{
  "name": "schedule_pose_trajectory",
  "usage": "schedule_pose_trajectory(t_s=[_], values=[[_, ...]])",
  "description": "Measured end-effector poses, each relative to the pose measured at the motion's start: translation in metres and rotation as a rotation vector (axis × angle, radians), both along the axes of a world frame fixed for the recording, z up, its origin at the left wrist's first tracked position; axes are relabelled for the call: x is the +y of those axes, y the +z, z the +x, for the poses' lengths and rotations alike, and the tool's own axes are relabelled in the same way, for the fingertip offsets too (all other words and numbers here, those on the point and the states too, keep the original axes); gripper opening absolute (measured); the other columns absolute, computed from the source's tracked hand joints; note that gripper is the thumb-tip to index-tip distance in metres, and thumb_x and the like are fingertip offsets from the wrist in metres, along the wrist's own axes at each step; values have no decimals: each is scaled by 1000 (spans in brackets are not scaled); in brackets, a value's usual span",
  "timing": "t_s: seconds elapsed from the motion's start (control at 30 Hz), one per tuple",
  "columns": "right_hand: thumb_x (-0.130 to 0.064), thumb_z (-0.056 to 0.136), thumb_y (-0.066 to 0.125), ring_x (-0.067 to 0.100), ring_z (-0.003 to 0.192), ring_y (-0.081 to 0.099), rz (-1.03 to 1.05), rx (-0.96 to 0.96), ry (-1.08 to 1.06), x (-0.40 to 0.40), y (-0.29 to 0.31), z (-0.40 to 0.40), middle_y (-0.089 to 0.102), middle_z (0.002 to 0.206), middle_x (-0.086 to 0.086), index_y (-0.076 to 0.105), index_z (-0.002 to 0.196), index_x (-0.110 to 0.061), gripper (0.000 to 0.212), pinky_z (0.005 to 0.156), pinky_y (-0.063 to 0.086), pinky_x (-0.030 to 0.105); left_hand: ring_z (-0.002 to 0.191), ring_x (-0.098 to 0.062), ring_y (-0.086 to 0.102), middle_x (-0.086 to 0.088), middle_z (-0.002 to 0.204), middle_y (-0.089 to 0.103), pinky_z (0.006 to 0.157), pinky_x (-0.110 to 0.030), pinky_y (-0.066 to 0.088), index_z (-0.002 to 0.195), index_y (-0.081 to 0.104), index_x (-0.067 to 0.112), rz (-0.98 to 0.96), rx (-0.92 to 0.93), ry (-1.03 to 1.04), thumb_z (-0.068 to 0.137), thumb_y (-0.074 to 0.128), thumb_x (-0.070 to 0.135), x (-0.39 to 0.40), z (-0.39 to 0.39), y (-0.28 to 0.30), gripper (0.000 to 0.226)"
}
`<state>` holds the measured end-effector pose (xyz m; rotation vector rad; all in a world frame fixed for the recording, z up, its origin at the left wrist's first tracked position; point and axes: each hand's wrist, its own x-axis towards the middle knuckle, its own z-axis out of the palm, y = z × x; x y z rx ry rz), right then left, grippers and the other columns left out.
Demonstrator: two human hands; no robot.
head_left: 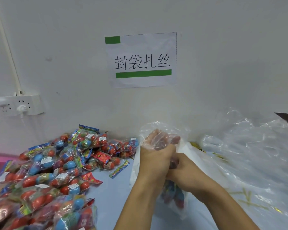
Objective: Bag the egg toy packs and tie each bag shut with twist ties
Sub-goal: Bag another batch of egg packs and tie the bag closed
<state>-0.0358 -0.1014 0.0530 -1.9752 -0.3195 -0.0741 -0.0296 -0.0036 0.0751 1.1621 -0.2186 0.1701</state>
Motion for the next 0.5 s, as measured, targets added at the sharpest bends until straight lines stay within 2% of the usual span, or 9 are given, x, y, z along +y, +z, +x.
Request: schedule_pose_trajectory(t_s=[0.1,0.13,0.23,0.27,0.33,0.4,0.43,0.5], values=[[15,77,56,12,65,73,40,58,32,-2,2,-1,72,62,-4,72,56,-28,51,62,54,21,81,-2,74,13,81,77,54,-14,53,109,57,26,-1,-1,-41,86,63,-10,2,0,-1,43],[14,77,58,12,67,73,20,65,44,-3,3,-2,72,63,-4,72,59,-29,48,64,55,23,82,-4,74,11,81,77,56,-15,54,112,58,25,4,10,-49,86,63,-10,2,0,-1,43],[0,75,70,14,81,75,-82,79,85,-3,2,-2,78,82,-1,73,90,-19,25,76,60,29,82,-8,74,2,83,78,59,-16,55,120,63,10,35,50,-18,84,58,-14,4,4,-2,43],[-9,71,74,14,81,75,-138,94,83,-2,0,-2,77,83,-2,70,95,-19,26,78,61,31,80,-8,74,1,81,78,62,-17,56,114,69,12,38,45,-1,83,56,-16,5,5,-2,44],[-36,56,73,12,76,70,-256,127,21,2,0,-4,72,80,-7,64,98,-21,46,76,60,33,77,-7,74,4,76,77,72,-22,56,83,78,30,77,14,34,81,54,-19,4,5,-1,55],[-54,42,59,9,76,65,-359,123,-68,6,-1,-5,66,81,-12,57,100,-26,64,73,56,30,70,-5,71,7,69,74,72,-25,53,60,72,39,131,-18,39,78,50,-20,4,4,-1,65],[-56,42,55,10,76,66,-397,110,-107,7,-2,-4,66,83,-12,56,98,-28,62,72,56,30,62,-4,68,8,64,71,65,-23,50,56,69,39,163,-32,42,77,50,-18,3,4,-2,63],[-50,59,53,13,76,65,-468,90,-188,11,-5,0,64,85,-9,53,93,-31,39,65,54,31,56,-2,65,10,58,68,56,-20,46,55,66,33,219,-61,43,73,52,-11,2,3,-3,49]])
